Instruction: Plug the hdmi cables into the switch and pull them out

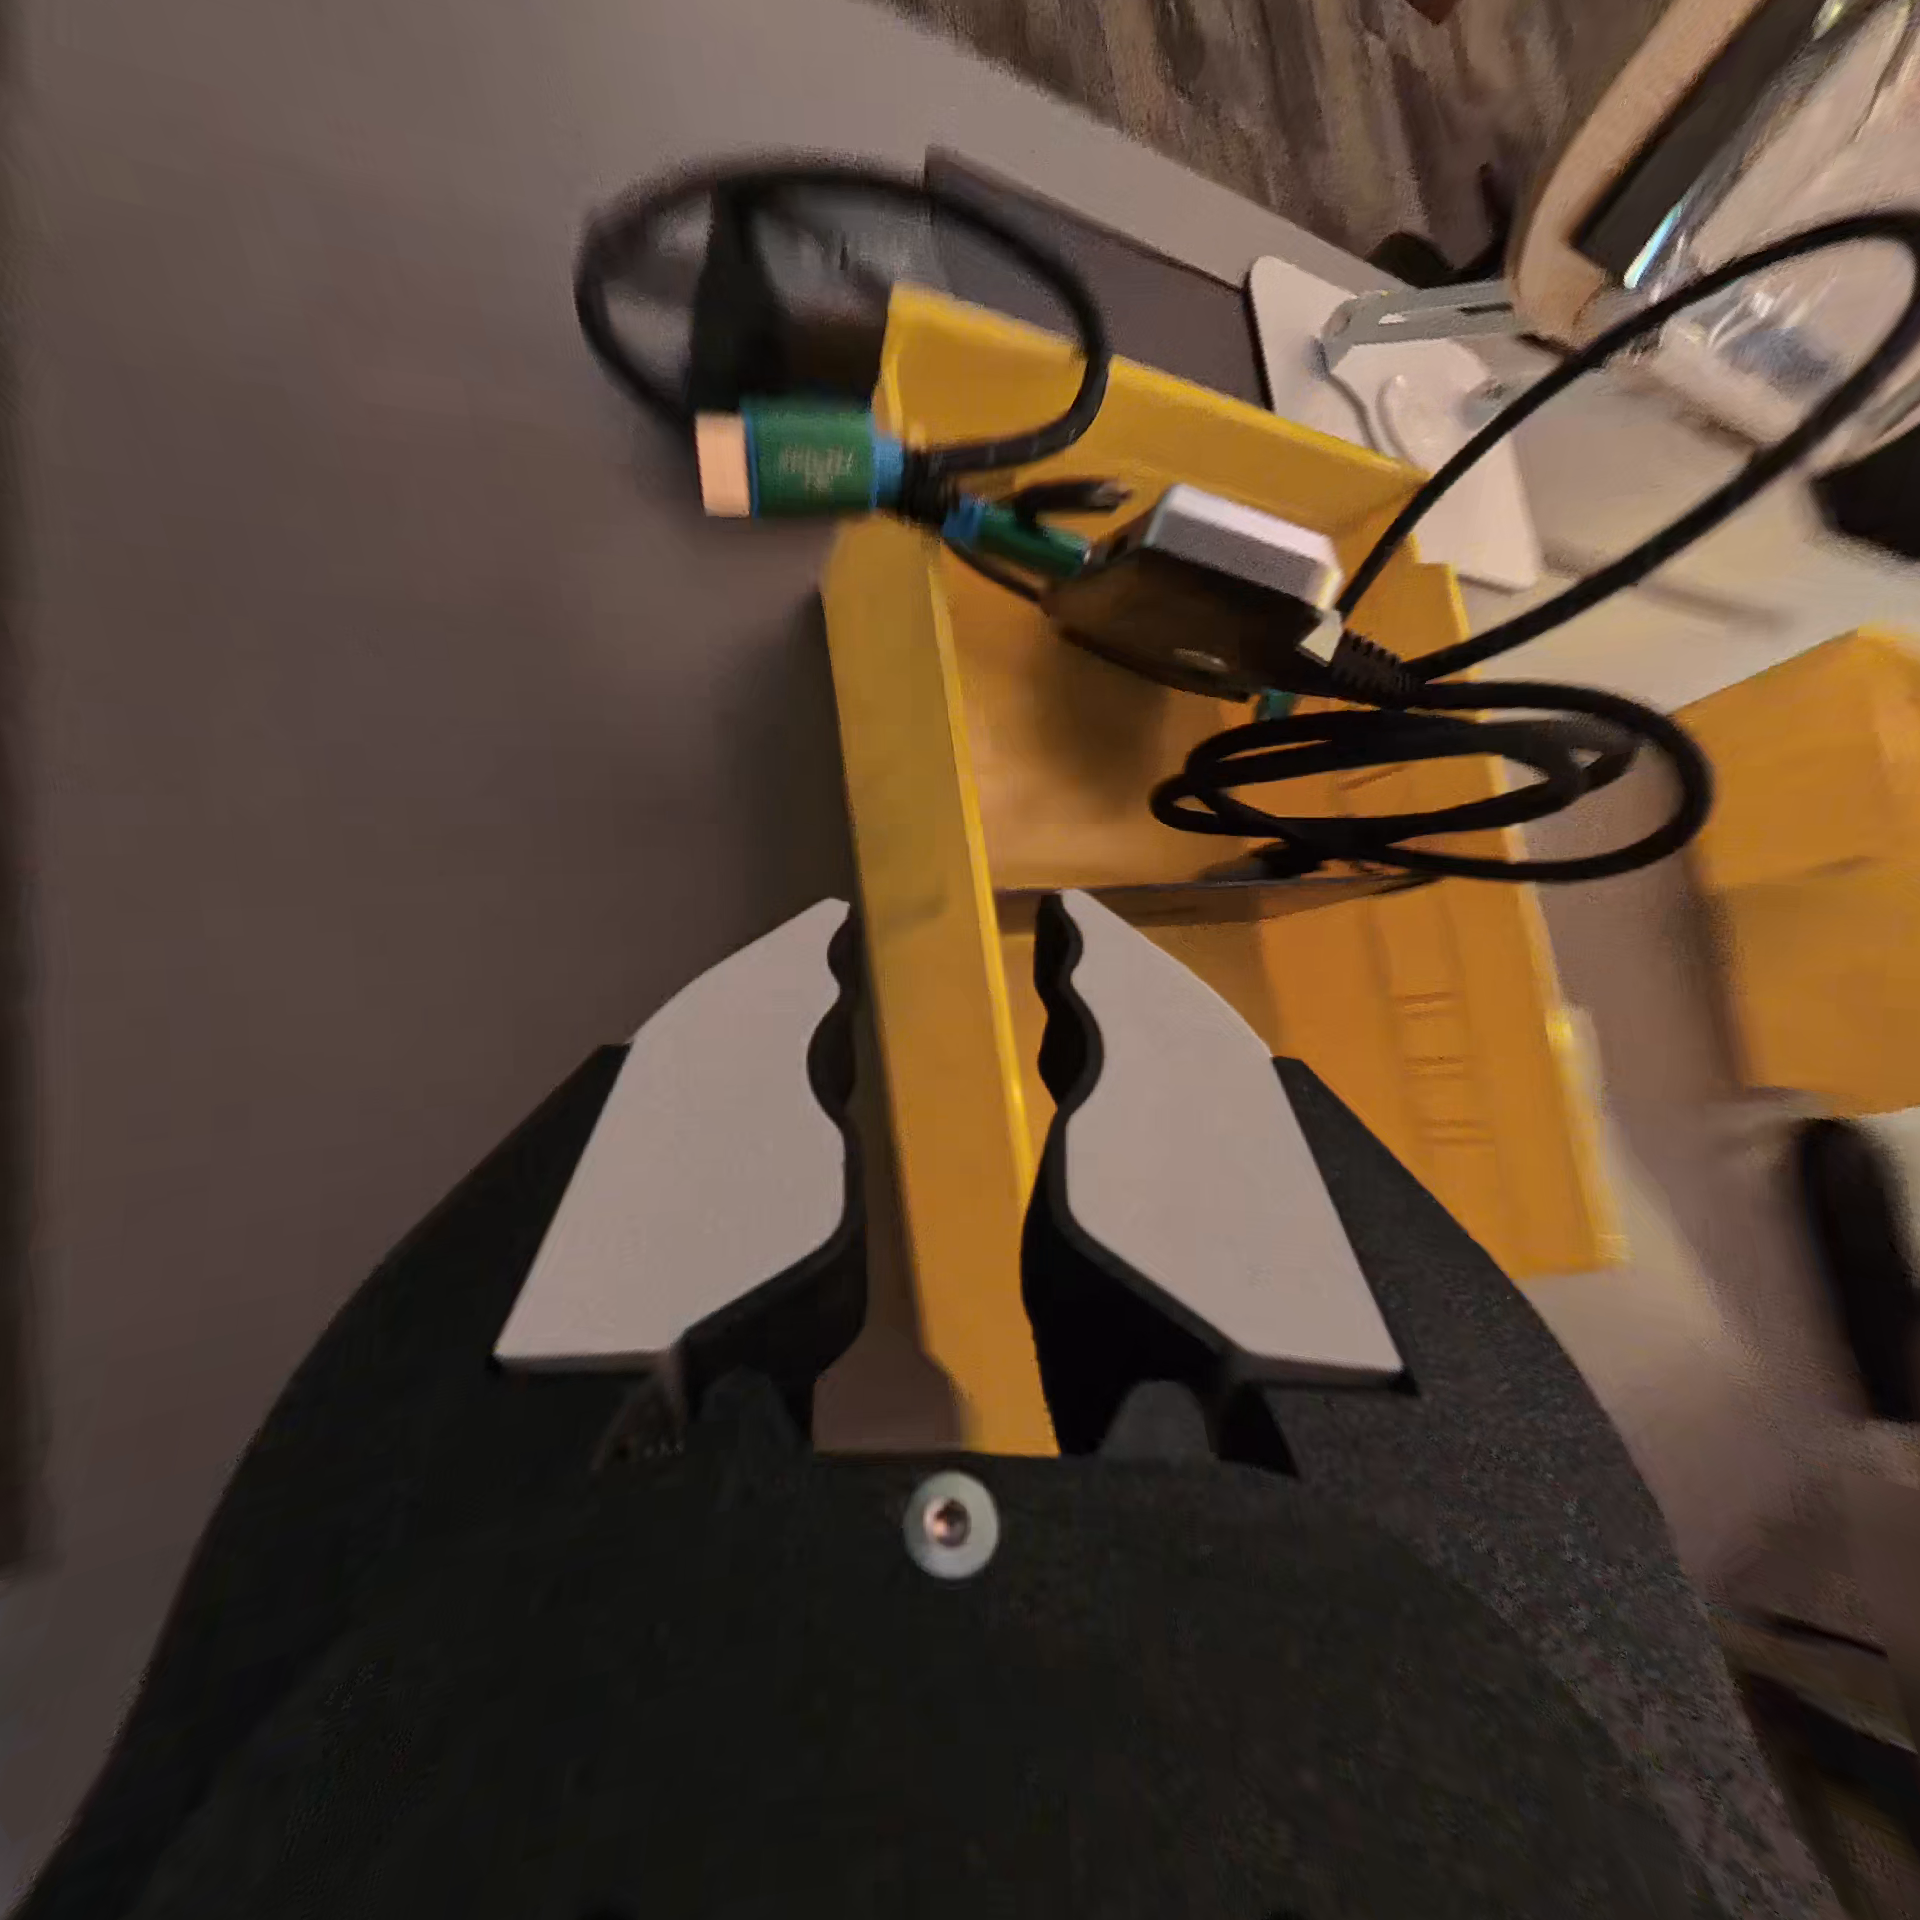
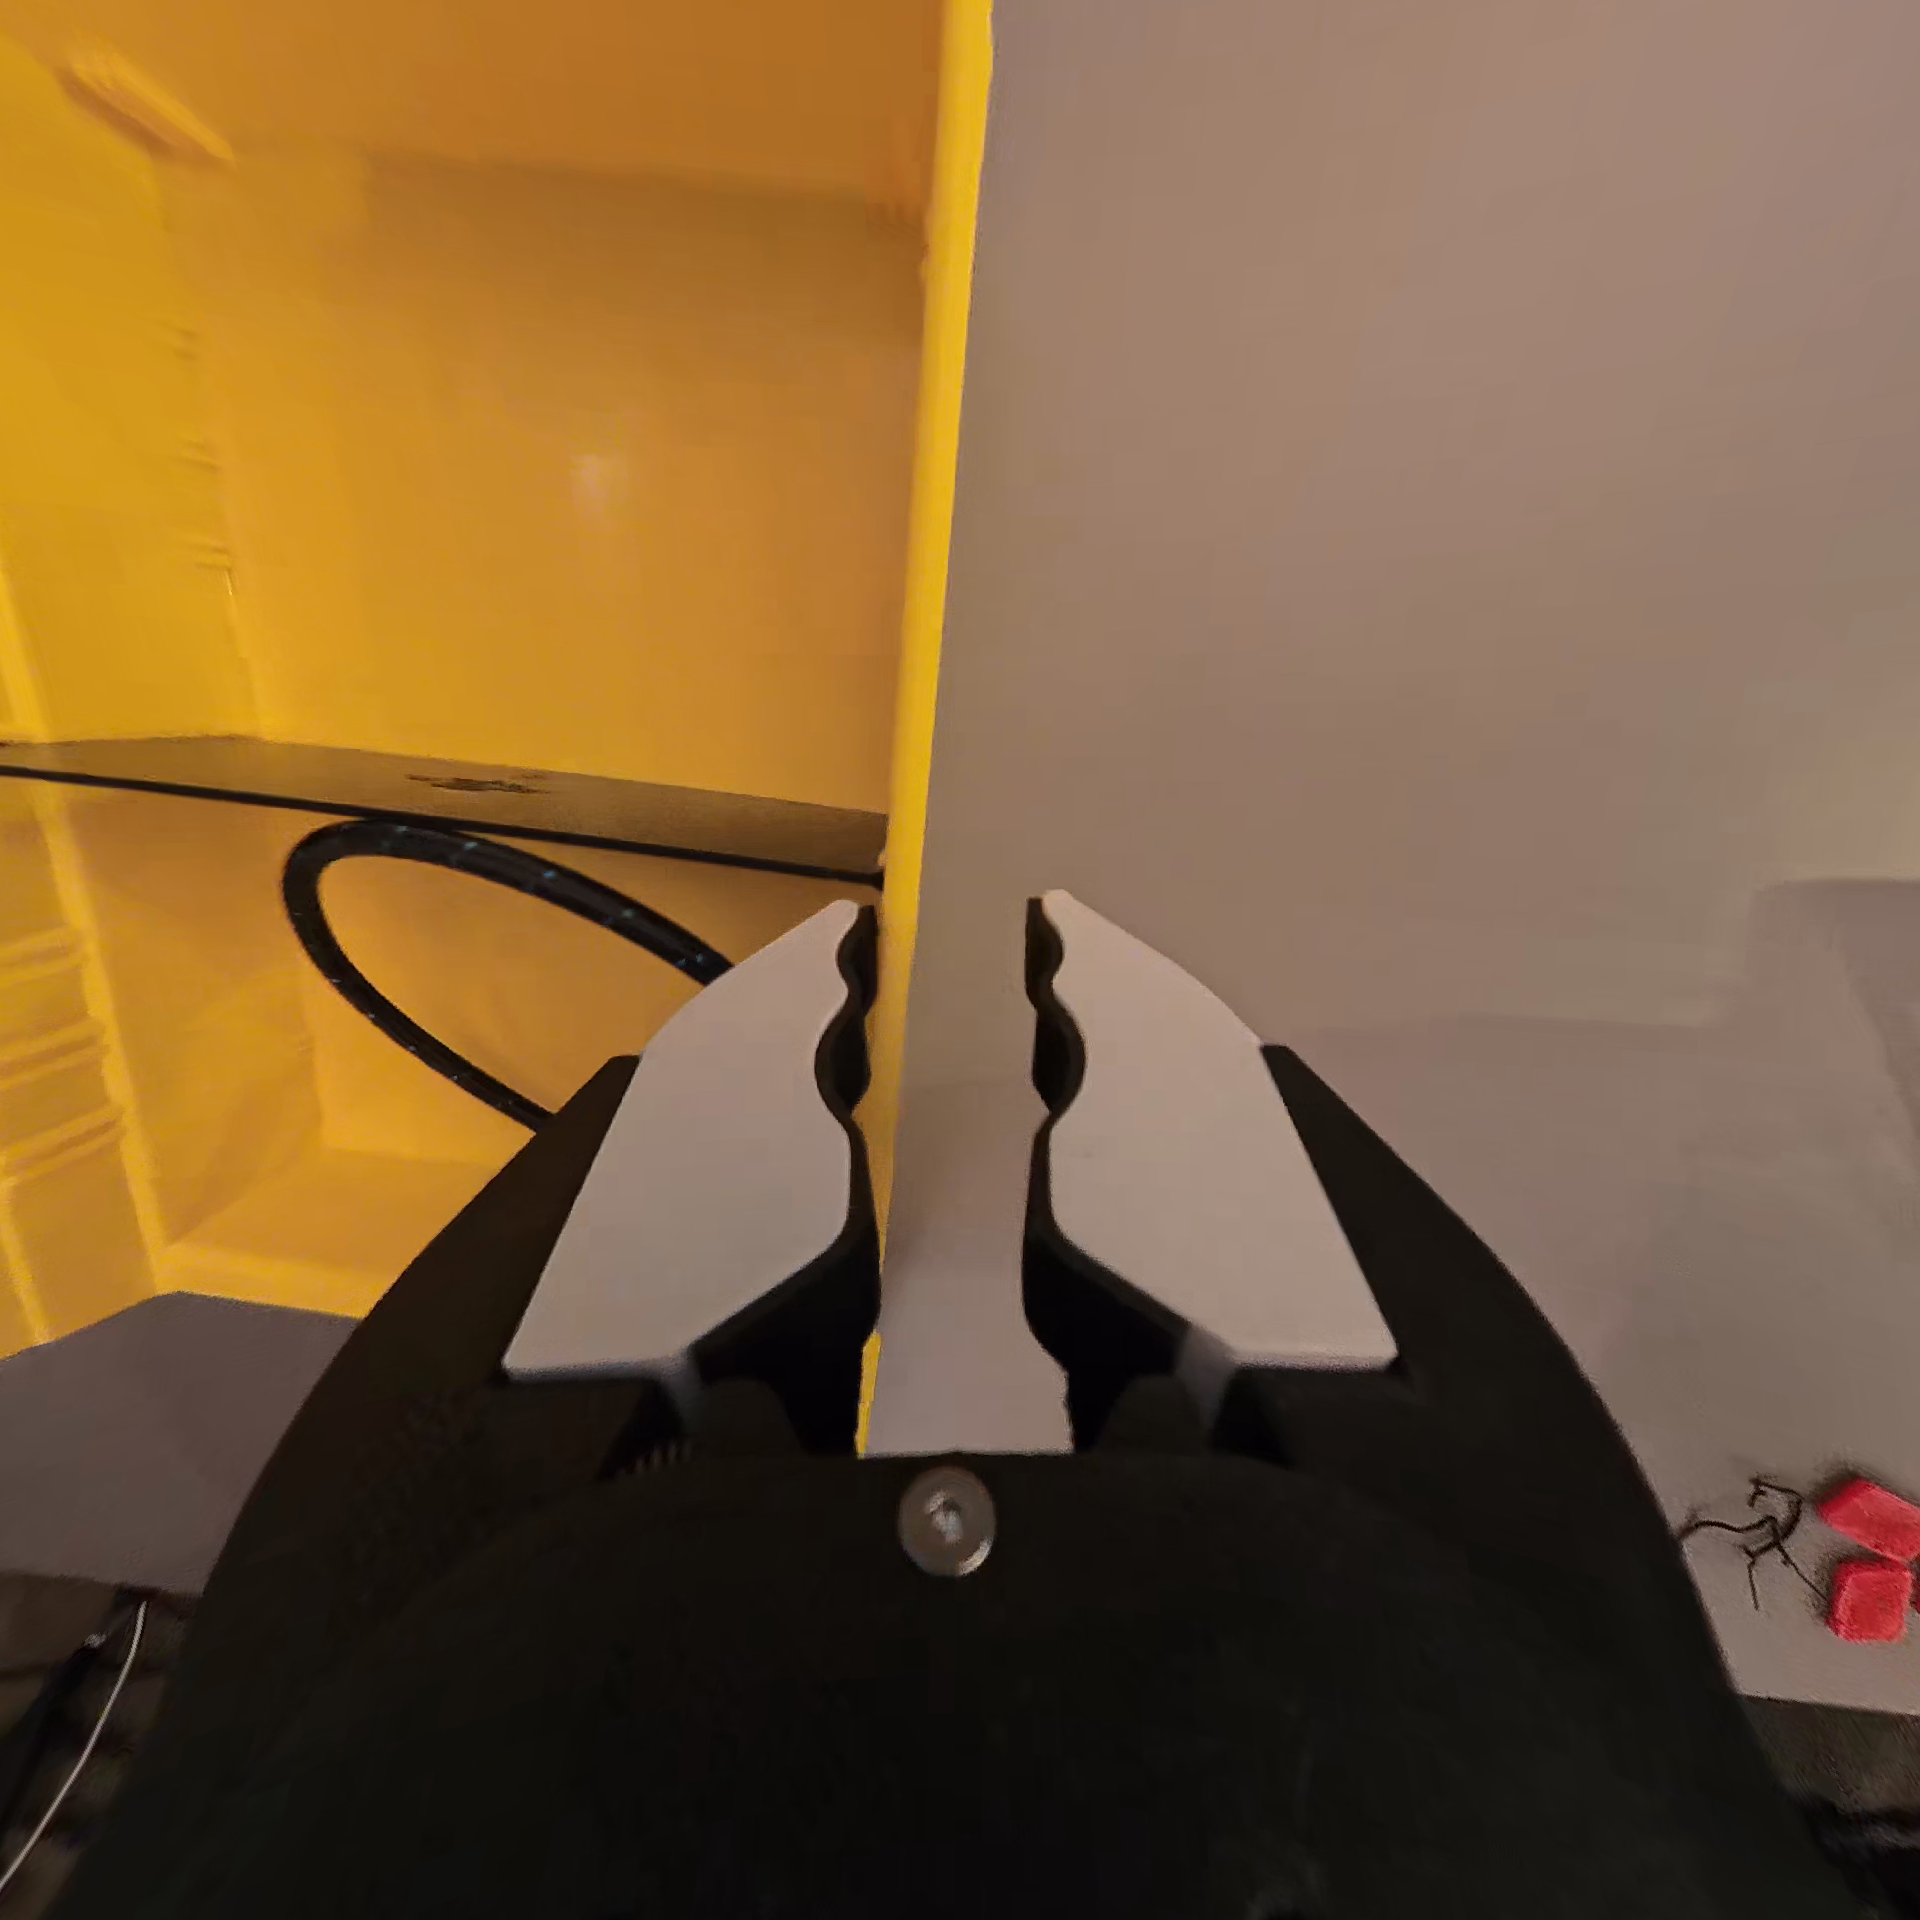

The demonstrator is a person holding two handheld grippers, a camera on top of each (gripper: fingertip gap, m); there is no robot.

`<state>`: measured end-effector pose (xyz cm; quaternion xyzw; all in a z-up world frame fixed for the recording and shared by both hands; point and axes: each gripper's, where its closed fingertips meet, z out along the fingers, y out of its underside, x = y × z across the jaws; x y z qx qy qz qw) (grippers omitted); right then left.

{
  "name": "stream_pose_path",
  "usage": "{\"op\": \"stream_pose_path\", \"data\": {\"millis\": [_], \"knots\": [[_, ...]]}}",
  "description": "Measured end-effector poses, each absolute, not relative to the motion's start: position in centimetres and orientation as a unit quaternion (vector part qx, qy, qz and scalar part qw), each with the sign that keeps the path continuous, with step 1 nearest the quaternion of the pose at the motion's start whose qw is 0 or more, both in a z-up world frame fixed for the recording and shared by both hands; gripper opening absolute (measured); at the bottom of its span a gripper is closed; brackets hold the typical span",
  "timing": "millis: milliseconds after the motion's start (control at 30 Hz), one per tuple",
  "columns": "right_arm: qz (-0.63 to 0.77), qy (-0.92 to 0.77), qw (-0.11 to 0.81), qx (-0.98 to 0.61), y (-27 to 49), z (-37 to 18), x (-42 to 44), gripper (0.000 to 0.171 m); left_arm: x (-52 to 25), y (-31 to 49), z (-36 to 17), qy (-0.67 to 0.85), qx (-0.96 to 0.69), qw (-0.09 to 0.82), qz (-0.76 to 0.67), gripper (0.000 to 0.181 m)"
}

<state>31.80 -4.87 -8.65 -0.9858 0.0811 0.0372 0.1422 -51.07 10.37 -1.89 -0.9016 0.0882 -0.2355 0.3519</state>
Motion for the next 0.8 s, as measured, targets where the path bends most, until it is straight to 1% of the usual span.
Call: {"op": "stream_pose_path", "data": {"millis": [67, 133, 200, 267, 333, 367, 400, 433, 467, 533, 667, 767, 800], "knots": [[0.019, 0.086, 0.183, -0.979, -4.8, -6.5, 32.2, 0.029, -51.4, 10.7, -0.3, 0.165, -0.876, 0.430, -0.148, 0.031], [-0.009, 0.085, 0.233, -0.969, -4.7, -4.1, 32.7, 0.029, -51.0, 11.0, 0.9, 0.208, -0.839, 0.495, -0.084, 0.030], [-0.042, 0.069, 0.298, -0.951, -4.5, -1.0, 33.0, 0.029, -49.5, 10.9, 1.1, 0.251, -0.809, 0.527, -0.067, 0.031], [-0.102, 0.035, 0.398, -0.911, -3.6, 3.3, 33.2, 0.029, -47.9, 11.0, 0.4, 0.307, -0.795, 0.521, -0.050, 0.036], [-0.160, -0.001, 0.528, -0.834, -2.9, 8.7, 32.6, 0.030, -47.2, 11.6, -0.5, 0.365, -0.781, 0.508, 0.007, 0.060], [-0.168, -0.017, 0.584, -0.794, -3.0, 10.9, 31.6, 0.035, -47.0, 12.1, -0.7, 0.390, -0.770, 0.504, 0.036, 0.067], [-0.167, -0.036, 0.632, -0.756, -3.4, 12.7, 30.3, 0.046, -46.8, 12.5, -0.8, 0.412, -0.759, 0.501, 0.058, 0.074], [-0.166, -0.059, 0.675, -0.717, -3.8, 14.1, 28.8, 0.053, -46.6, 13.0, -0.9, 0.431, -0.750, 0.496, 0.077, 0.076], [-0.166, -0.083, 0.712, -0.677, -4.2, 15.6, 27.3, 0.055, -46.5, 13.5, -0.9, 0.448, -0.743, 0.487, 0.094, 0.076], [-0.149, -0.111, 0.747, -0.638, -4.8, 17.3, 24.8, 0.054, -46.1, 14.4, -1.3, 0.480, -0.736, 0.464, 0.115, 0.076], [-0.057, -0.145, 0.773, -0.615, -5.0, 18.6, 20.5, 0.051, -44.9, 15.9, -2.0, 0.545, -0.709, 0.427, 0.133, 0.064], [-0.019, -0.161, 0.775, -0.611, -4.9, 18.6, 18.9, 0.047, -44.3, 16.5, -2.7, 0.593, -0.688, 0.388, 0.157, 0.061], [-0.004, -0.166, 0.770, -0.616, -4.8, 18.4, 18.5, 0.047, -44.1, 16.7, -2.9, 0.606, -0.681, 0.378, 0.161, 0.057]]}}
